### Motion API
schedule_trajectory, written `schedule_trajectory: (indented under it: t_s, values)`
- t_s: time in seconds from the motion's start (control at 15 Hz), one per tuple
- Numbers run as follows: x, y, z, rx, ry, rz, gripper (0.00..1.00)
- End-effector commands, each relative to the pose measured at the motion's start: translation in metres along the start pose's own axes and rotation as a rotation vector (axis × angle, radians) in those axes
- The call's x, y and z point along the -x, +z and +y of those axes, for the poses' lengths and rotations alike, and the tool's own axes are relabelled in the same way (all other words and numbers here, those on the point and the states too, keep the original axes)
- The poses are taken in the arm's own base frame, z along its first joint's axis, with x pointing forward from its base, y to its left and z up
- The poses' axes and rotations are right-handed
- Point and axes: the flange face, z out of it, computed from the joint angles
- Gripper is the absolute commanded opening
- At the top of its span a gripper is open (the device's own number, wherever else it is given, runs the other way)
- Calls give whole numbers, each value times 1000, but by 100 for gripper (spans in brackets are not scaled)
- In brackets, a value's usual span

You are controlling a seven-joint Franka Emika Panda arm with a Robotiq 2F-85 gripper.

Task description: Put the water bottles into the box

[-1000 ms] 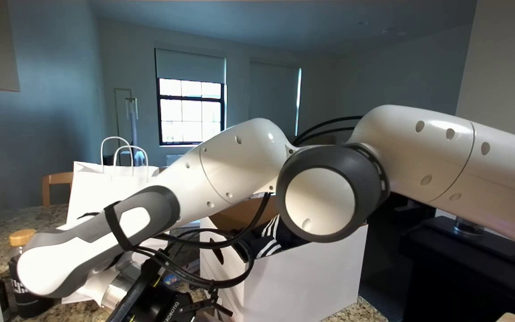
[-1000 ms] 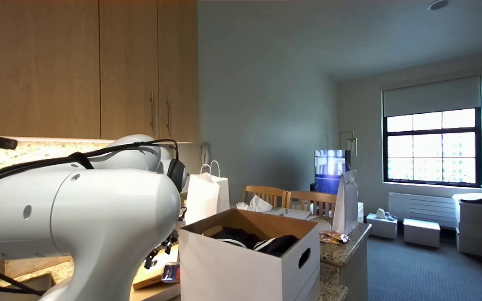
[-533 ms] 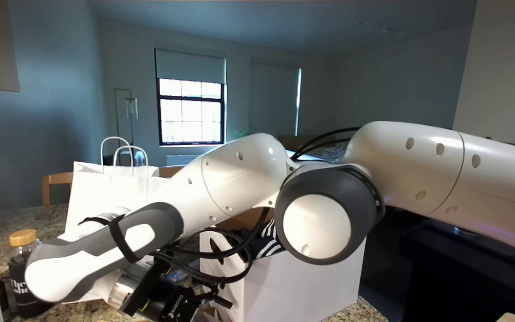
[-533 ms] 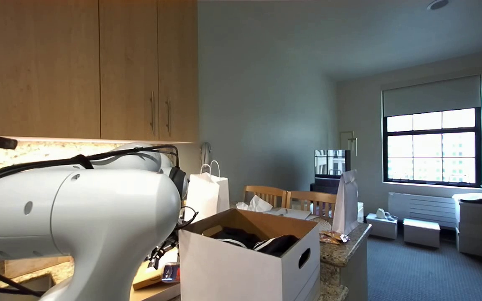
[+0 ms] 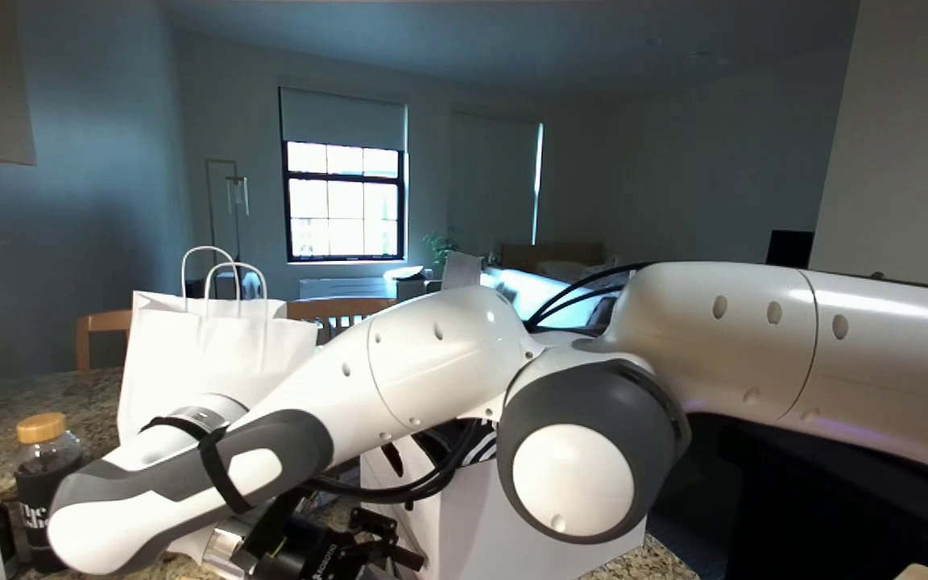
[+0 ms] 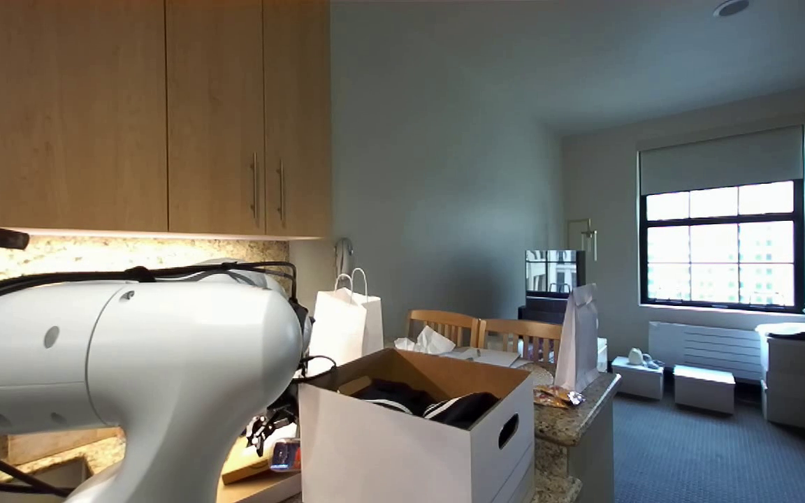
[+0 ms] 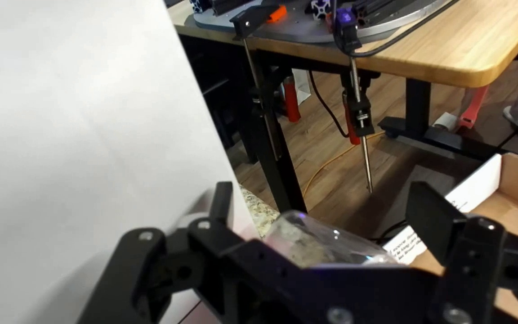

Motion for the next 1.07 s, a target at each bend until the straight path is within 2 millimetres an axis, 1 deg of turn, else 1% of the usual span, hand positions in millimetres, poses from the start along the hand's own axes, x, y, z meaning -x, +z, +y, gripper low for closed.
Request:
schedule_trajectory:
  t_s: [0.0,0.07,0.33,0.53,0.6,0.67,0.73,0.87,1.0]
  values:
    - [2,3,-2,62,-49,-20,67]
    - [1,2,-2,70,-55,-16,59]
    - [2,1,-5,92,-71,-11,32]
    - [5,-6,-3,72,-41,20,13]
    - [6,-9,-2,35,-20,35,58]
    - [7,-16,0,-16,10,69,54]
    - [9,-23,2,-68,36,97,55]
    - [14,-35,4,-150,76,131,66]
    - [15,-45,6,-236,124,166,79]
